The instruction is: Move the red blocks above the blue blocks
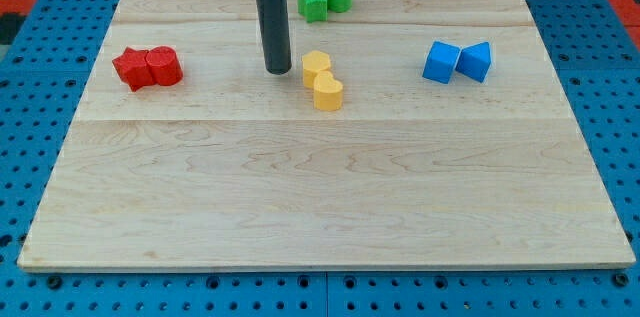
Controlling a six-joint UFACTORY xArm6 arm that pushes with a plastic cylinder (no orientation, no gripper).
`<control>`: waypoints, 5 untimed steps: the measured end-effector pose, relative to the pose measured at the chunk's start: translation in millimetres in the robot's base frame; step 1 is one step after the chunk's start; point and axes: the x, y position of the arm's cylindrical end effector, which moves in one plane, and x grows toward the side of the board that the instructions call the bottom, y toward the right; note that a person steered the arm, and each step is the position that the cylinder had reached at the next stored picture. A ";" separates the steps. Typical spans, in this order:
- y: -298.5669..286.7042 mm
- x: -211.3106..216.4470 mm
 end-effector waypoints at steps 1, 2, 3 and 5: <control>-5.6 0.0; -39.6 4.3; -55.3 4.7; -42.8 5.2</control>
